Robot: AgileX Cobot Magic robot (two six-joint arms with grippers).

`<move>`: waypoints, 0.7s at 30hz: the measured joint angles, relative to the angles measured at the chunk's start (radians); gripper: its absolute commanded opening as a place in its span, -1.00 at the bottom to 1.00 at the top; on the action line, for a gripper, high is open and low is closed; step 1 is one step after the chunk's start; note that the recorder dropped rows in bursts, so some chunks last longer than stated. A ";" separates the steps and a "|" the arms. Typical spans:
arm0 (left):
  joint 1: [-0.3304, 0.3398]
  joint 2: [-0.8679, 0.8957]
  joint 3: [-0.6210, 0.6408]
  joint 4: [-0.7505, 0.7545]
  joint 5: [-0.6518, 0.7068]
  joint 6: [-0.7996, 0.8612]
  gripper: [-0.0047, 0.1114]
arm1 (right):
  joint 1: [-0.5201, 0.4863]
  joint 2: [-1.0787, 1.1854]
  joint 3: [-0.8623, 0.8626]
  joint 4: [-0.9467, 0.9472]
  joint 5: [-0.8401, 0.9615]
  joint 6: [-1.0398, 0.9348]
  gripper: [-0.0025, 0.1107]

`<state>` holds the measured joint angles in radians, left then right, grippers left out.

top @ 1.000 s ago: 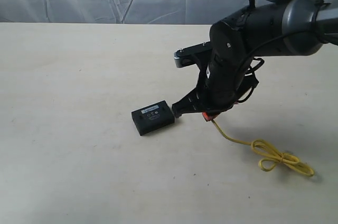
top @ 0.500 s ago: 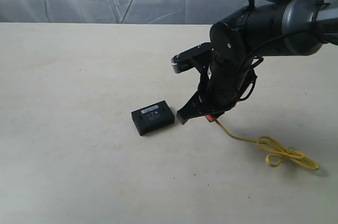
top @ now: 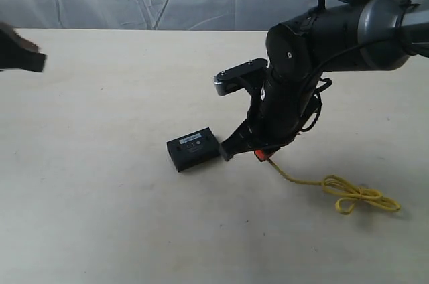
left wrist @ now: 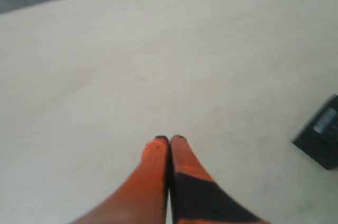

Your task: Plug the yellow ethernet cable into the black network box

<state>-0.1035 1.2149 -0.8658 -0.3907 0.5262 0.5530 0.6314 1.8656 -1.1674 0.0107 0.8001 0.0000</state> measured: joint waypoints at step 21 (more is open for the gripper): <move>-0.166 1.054 -0.688 -0.412 0.618 0.502 -0.92 | 0.095 0.005 0.200 0.294 -0.340 -0.393 -0.97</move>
<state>-0.2695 2.2689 -1.5534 -0.8027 1.1445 1.0555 0.7265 1.8707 -0.9678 0.3043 0.4599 -0.3931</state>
